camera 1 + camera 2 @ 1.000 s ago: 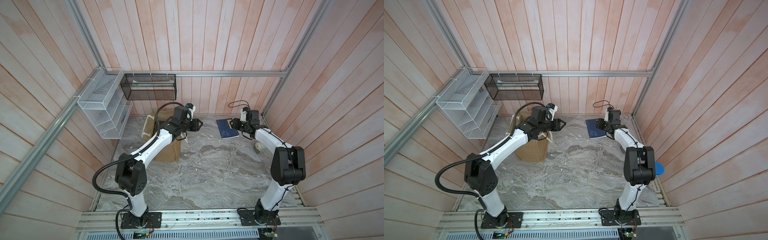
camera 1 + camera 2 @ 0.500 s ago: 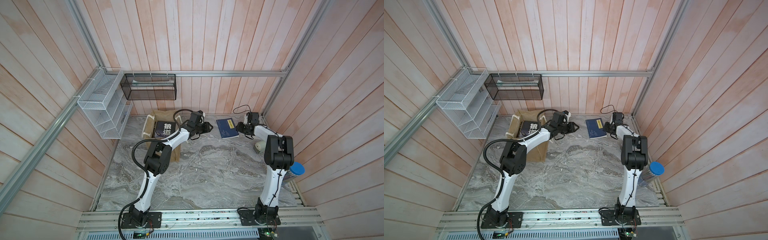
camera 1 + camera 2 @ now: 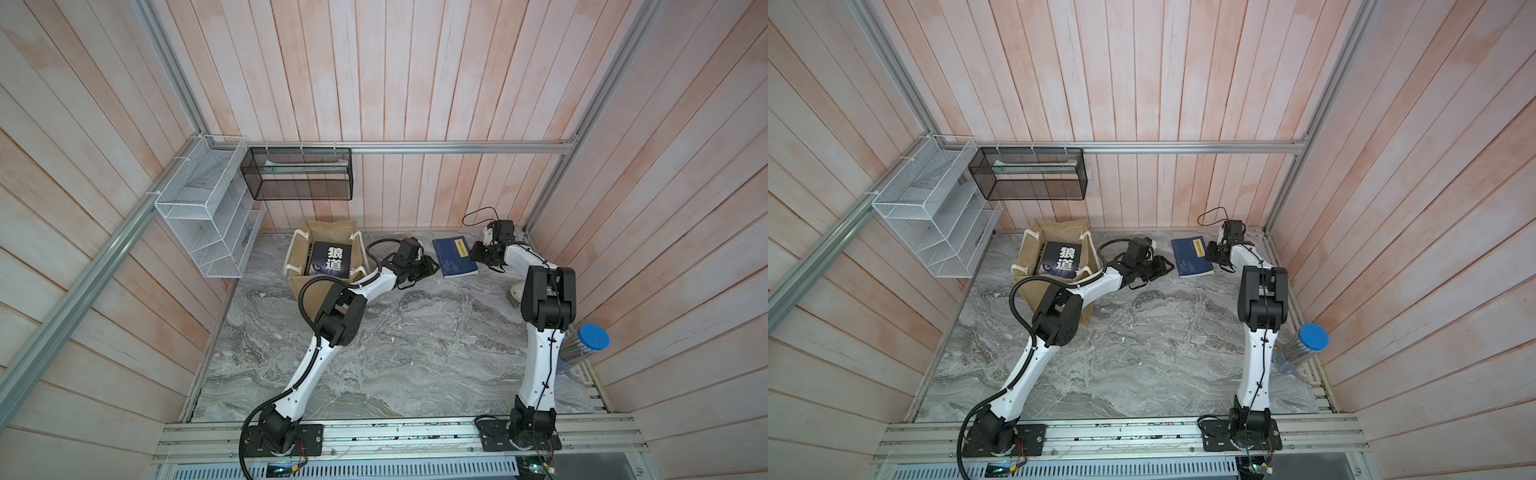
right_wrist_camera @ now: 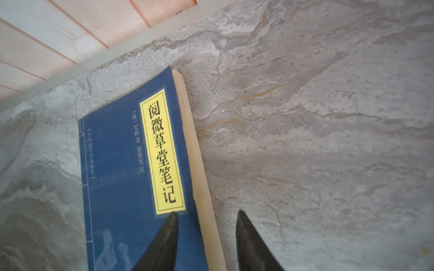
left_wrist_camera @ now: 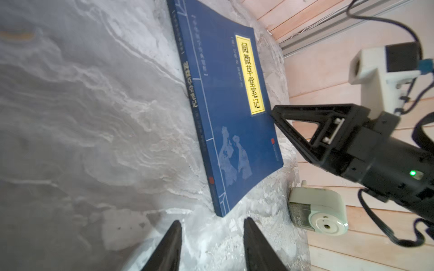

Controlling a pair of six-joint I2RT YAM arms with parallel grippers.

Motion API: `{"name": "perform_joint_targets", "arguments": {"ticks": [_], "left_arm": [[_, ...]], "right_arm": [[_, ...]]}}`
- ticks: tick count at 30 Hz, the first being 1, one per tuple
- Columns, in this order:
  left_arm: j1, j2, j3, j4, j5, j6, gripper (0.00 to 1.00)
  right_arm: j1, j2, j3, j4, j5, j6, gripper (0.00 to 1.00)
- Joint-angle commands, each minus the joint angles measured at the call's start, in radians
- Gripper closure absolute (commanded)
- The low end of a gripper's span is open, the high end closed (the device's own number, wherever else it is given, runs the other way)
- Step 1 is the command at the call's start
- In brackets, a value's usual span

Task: Put the books into the canvas bag
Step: Pick up the book from the center of the board.

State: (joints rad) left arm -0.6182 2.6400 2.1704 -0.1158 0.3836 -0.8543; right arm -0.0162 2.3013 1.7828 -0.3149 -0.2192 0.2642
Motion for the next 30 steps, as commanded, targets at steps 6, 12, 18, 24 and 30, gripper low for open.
{"name": "perform_joint_targets", "arguments": {"ticks": [6,12,18,24,30], "left_arm": [[0.005,0.009,0.013,0.031,-0.009,-0.027,0.54],[0.021,-0.006,-0.036,0.048,-0.010,-0.030,0.54],[0.060,-0.006,-0.033,0.028,-0.048,0.004,0.54],[0.073,0.041,0.024,0.024,-0.006,-0.029,0.54],[0.071,0.023,-0.002,0.024,0.036,-0.043,0.54]], "right_arm": [[0.061,-0.011,-0.078,-0.034,-0.080,-0.010,0.73],[0.090,-0.044,-0.173,-0.001,-0.084,-0.009,0.76],[0.094,-0.042,-0.189,-0.015,-0.069,-0.026,0.76],[0.116,-0.045,-0.189,-0.023,-0.087,-0.024,0.76],[0.165,-0.071,-0.224,-0.032,-0.099,-0.021,0.77]]}}
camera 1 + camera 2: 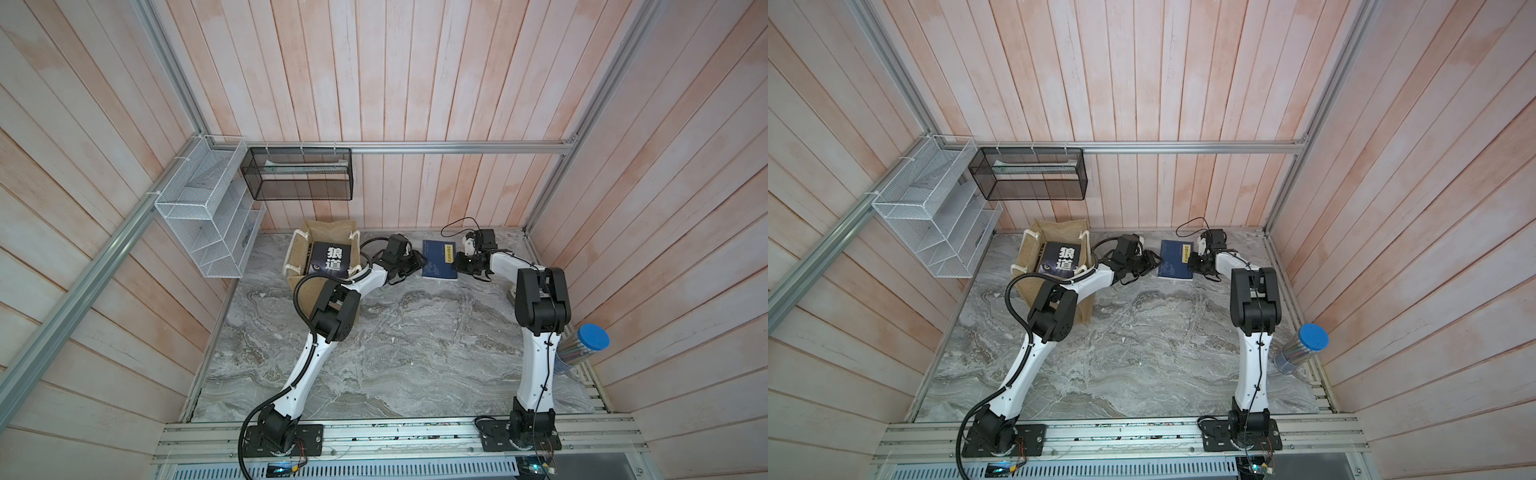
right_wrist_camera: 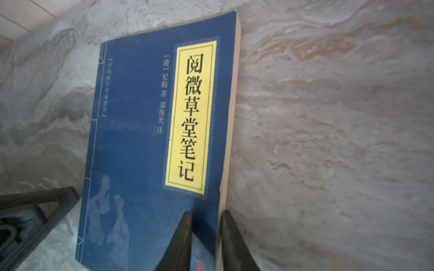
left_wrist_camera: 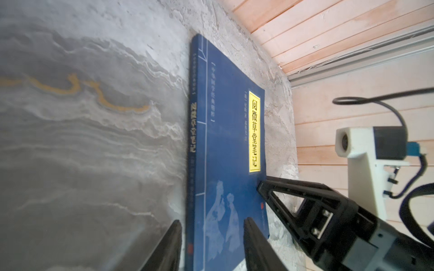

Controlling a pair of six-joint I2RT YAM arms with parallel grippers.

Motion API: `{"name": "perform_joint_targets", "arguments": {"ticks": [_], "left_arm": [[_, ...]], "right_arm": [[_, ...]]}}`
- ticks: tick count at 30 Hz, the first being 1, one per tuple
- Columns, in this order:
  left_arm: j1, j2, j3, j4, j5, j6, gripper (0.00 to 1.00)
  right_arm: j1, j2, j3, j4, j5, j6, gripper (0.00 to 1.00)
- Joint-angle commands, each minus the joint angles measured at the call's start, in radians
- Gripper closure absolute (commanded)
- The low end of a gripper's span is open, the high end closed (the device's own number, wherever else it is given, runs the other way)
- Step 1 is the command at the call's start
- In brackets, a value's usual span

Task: Put the books into the canvas bag
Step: Pick up the book from the center of the board.

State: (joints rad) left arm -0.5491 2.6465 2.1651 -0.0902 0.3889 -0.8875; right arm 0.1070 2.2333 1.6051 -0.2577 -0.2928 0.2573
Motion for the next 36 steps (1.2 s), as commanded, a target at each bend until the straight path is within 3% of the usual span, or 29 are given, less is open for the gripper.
{"name": "perform_joint_targets", "arguments": {"ticks": [1,5,13,20,28,32,36], "left_arm": [[0.002,0.009,-0.009,-0.002,0.040,-0.011,0.54],[0.000,-0.071,-0.132,0.028,0.096,-0.019,0.54],[-0.002,-0.397,-0.627,0.206,0.132,-0.018,0.54],[-0.004,-0.599,-0.938,0.382,0.192,-0.078,0.65],[-0.004,-0.718,-1.098,0.460,0.216,-0.082,0.87],[-0.002,-0.788,-1.099,0.362,0.194,0.010,0.95],[0.005,-0.871,-1.057,0.259,0.170,0.135,0.98]], "right_arm": [[0.050,-0.009,-0.054,-0.089,-0.026,-0.014,0.77],[0.101,-0.047,-0.105,-0.093,-0.023,-0.015,0.78],[0.185,-0.202,-0.305,-0.059,0.004,0.002,0.79],[0.257,-0.345,-0.520,0.029,-0.029,0.073,0.80],[0.315,-0.391,-0.588,0.032,-0.031,0.118,0.79],[0.319,-0.465,-0.597,0.021,0.013,0.125,0.67],[0.315,-0.577,-0.585,-0.006,0.082,0.111,0.58]]}}
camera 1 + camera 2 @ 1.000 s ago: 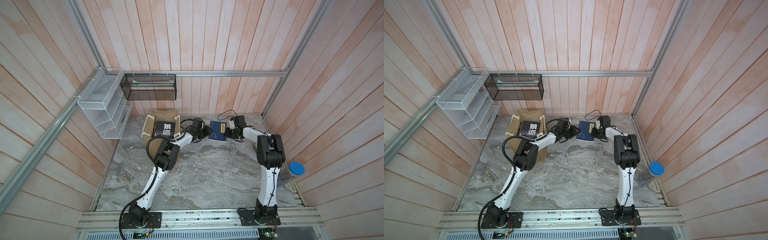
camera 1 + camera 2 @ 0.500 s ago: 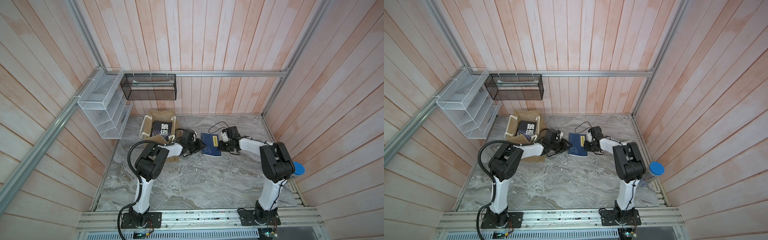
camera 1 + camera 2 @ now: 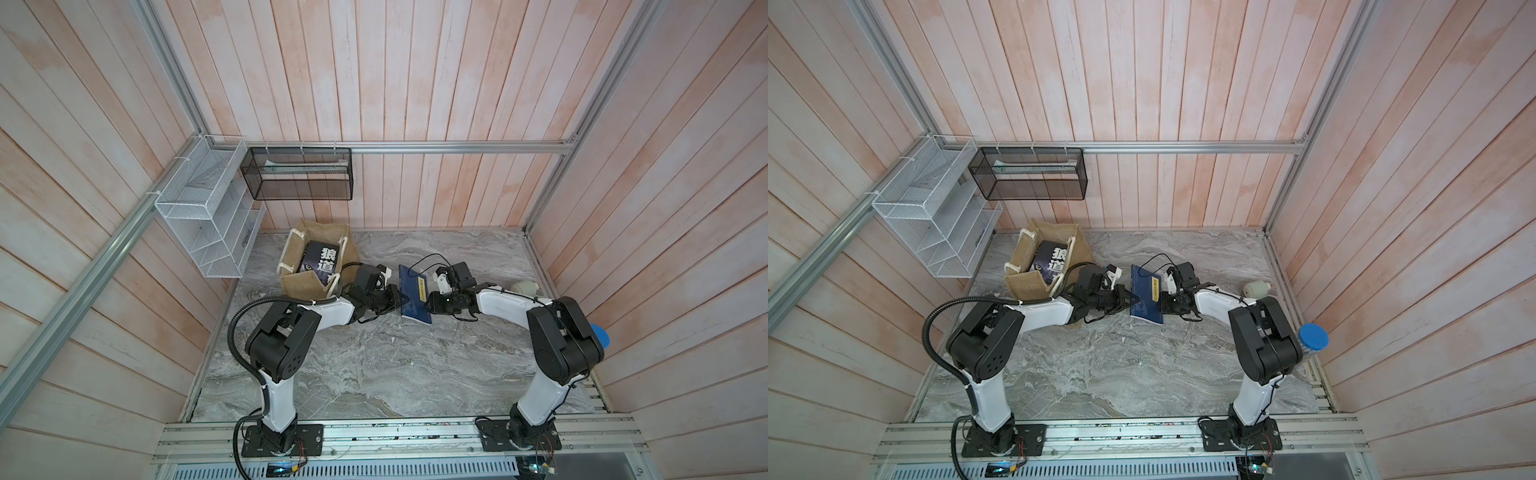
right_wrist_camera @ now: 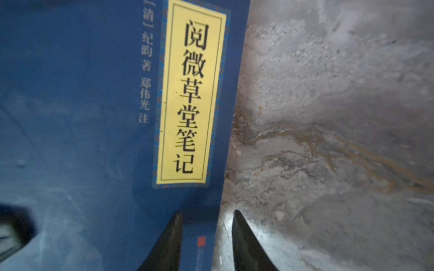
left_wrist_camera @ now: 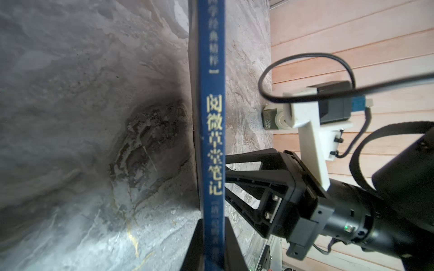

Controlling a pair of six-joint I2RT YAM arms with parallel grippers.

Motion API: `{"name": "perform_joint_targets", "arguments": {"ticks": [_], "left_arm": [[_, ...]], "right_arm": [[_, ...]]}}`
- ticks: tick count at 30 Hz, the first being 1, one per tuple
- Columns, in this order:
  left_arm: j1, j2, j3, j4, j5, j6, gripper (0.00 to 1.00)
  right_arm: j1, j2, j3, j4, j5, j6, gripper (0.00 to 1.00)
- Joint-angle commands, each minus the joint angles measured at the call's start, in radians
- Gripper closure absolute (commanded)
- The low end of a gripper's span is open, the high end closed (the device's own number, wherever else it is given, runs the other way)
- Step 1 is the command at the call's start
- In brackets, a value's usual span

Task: Put the books into the canvas bag
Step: Pick up the book from the center of the board.

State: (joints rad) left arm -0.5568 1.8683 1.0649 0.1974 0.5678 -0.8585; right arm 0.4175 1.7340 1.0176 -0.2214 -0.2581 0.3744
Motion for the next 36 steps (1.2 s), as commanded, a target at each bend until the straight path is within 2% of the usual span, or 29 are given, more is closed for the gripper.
{"name": "perform_joint_targets", "arguments": {"ticks": [1,5,13,16,22,26,32,36], "left_arm": [[0.014,-0.111,0.053,-0.043,-0.011,0.132,0.98],[0.028,-0.188,0.081,-0.070,0.019,0.233,0.98],[0.101,-0.356,0.009,0.075,0.120,0.295,0.98],[0.118,-0.413,-0.028,0.149,0.148,0.312,1.00],[0.123,-0.470,-0.047,0.230,0.237,0.321,1.00],[0.123,-0.489,-0.078,0.337,0.306,0.254,1.00],[0.123,-0.504,-0.122,0.492,0.373,0.147,1.00],[0.123,-0.507,-0.120,0.504,0.388,0.125,1.00]], "right_arm": [[0.002,-0.105,0.002,-0.040,0.056,-0.004,0.57],[-0.010,-0.247,-0.014,-0.007,0.059,0.006,0.48],[-0.016,-0.494,-0.047,0.112,0.019,-0.033,0.42],[-0.015,-0.553,-0.057,0.175,-0.030,-0.032,0.39],[-0.016,-0.614,-0.059,0.289,-0.209,0.015,0.37],[-0.049,-0.634,-0.076,0.386,-0.309,0.089,0.32],[-0.193,-0.621,-0.171,0.697,-0.560,0.393,0.31],[-0.202,-0.610,-0.167,0.742,-0.641,0.417,0.31]]}}
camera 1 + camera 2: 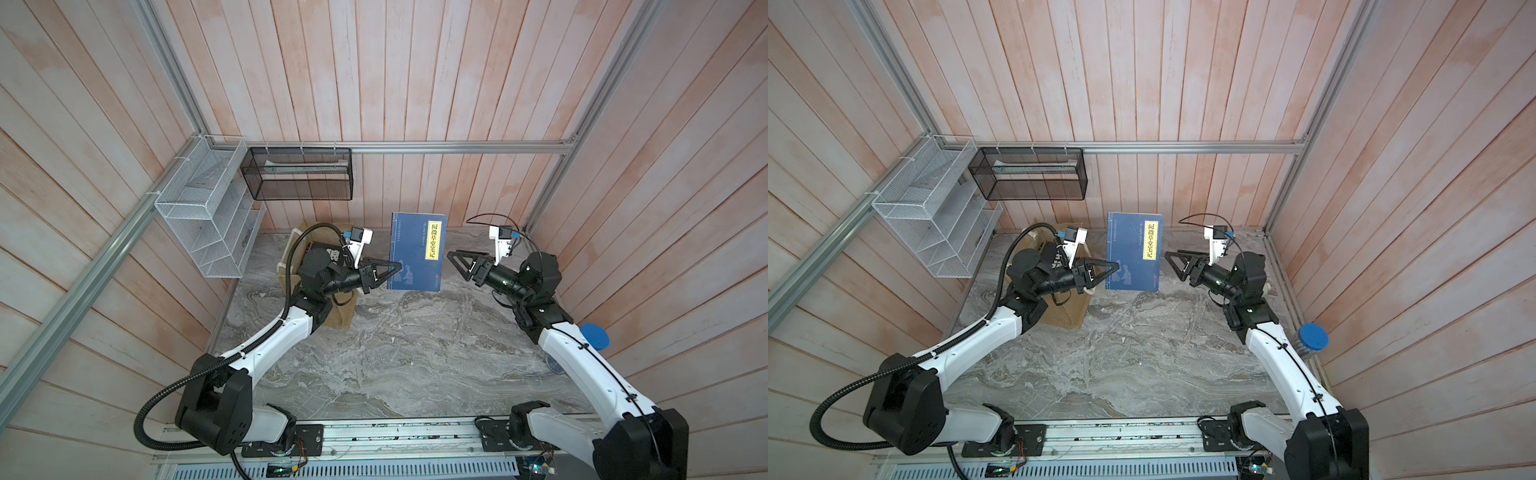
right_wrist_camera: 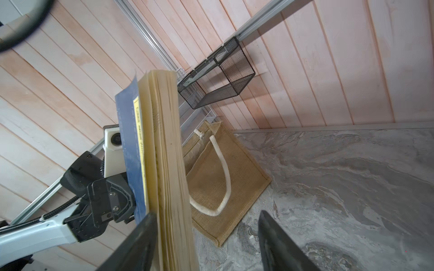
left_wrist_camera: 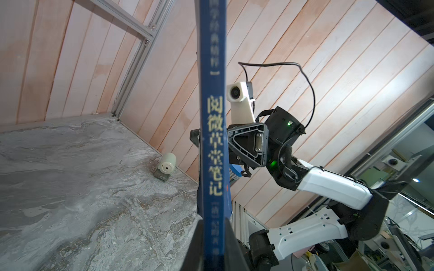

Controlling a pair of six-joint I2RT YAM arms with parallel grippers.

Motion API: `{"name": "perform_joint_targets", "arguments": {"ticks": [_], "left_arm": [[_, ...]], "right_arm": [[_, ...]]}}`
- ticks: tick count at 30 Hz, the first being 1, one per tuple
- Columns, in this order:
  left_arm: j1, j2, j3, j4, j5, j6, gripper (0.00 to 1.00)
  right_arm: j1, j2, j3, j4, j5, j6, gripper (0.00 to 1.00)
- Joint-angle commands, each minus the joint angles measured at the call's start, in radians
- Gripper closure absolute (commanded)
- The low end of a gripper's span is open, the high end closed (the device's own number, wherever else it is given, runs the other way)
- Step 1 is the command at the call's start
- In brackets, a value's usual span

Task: Put the books into the canvas bag
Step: Pick up the book from the center of the board.

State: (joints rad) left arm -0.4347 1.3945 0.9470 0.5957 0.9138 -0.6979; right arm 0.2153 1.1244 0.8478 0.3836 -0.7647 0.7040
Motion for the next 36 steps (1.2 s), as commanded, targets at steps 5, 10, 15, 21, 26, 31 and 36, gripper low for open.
{"name": "perform_joint_targets", "arguments": {"ticks": [5,10,15,21,26,31,36], "left_arm": [[0.001,-0.031,0.010,0.087,0.033,-0.030,1.00],[0.001,-0.019,0.031,0.061,0.038,-0.024,1.00],[0.001,-0.008,0.035,0.113,0.072,-0.072,1.00],[0.001,-0.009,0.030,0.119,0.092,-0.087,1.00],[0.002,-0.021,0.030,0.073,0.079,-0.060,1.00],[0.012,-0.029,0.047,0.001,0.063,-0.034,1.00],[0.023,-0.026,0.081,-0.062,0.038,-0.037,0.89]], "right_arm": [[0.004,-0.036,0.006,0.074,-0.116,0.029,0.31],[0.021,-0.050,0.019,0.009,-0.089,-0.024,0.31],[0.050,-0.018,0.045,0.003,-0.090,-0.031,0.31],[0.098,0.047,0.095,0.002,-0.133,-0.033,0.32],[0.109,0.074,0.085,0.077,-0.173,0.029,0.46],[0.111,0.090,0.093,0.087,-0.185,0.066,0.79],[0.127,0.087,0.100,0.020,-0.142,0.010,1.00]]}}
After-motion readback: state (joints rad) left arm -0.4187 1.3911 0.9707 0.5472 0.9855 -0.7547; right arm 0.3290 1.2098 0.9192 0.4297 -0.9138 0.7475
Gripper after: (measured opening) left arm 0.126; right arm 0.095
